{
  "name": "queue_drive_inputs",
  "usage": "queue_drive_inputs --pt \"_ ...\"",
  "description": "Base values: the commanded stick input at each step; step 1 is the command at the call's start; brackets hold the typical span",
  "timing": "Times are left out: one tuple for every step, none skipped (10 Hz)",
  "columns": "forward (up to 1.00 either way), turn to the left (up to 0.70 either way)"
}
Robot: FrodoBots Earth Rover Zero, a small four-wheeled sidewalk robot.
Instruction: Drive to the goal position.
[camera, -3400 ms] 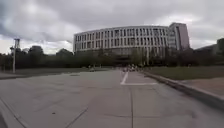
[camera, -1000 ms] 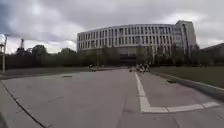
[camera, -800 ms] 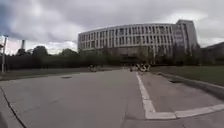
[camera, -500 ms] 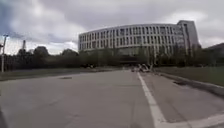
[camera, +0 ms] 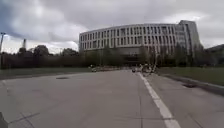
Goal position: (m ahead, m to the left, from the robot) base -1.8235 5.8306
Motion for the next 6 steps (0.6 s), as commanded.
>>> queue_drive_inputs --pt "1.0 -0.33" --pt "1.0 -0.02" --pt "1.0 0.0" --pt "1.0 0.0" --pt "1.0 0.0" --pt "1.0 0.0"
